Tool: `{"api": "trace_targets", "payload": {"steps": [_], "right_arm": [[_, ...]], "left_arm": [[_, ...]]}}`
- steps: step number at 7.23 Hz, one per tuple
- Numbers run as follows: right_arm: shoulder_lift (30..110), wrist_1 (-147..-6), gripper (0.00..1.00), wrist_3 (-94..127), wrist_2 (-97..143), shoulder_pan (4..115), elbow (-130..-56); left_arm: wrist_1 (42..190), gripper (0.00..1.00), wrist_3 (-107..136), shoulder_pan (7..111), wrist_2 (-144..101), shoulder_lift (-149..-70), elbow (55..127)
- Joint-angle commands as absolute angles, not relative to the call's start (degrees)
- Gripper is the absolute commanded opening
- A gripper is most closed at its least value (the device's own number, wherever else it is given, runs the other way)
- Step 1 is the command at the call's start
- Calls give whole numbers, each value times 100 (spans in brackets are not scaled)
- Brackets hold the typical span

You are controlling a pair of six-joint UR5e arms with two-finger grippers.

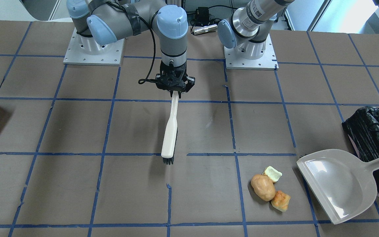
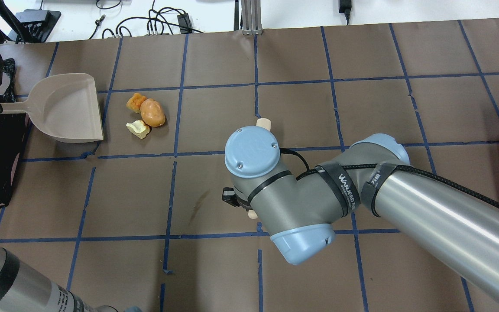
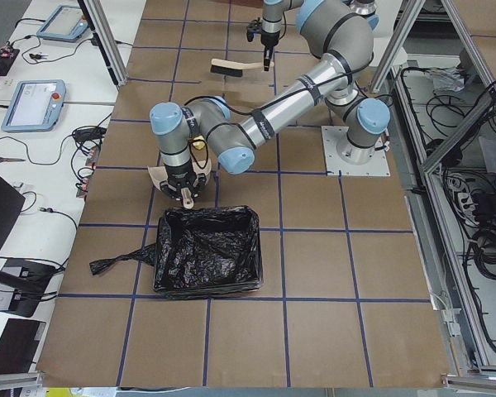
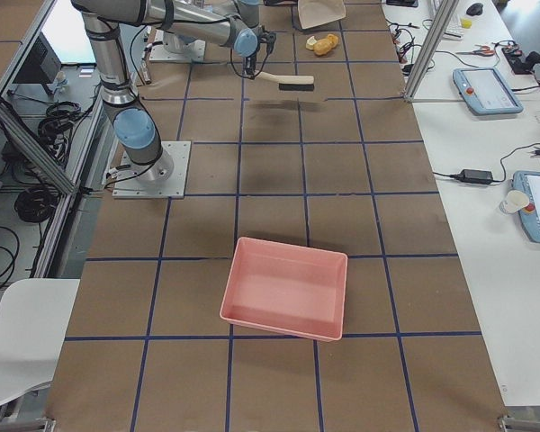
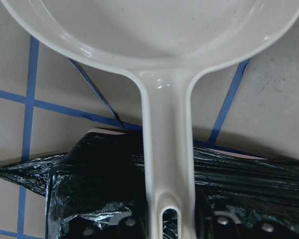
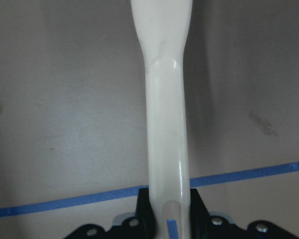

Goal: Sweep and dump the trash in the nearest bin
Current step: 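Move the brush with the right gripper behind the bread pieces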

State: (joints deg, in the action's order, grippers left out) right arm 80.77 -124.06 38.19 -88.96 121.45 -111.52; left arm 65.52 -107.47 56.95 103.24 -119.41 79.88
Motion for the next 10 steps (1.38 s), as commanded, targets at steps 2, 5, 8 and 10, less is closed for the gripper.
{"api": "trace_targets", "payload": {"steps": [2,5,8,10], "right_arm": [[7535,-12305,6,3374,-8886,12207,-10199],[7208,-12313,6,3384,-8886,12252,-9696],[6796,-12025,6,3436,-8886,12322,-9091],[6191,-11699,6,3680,-8956,12584,-8336]], "left_arm": [[6477,0,-11370,5695,10477,-11875,8111],[6469,0,-11259,5861,10476,-11839,8183],[6469,0,-11022,5994,10468,-11892,8235],[6469,0,-11091,6003,10450,-11883,8297]]}}
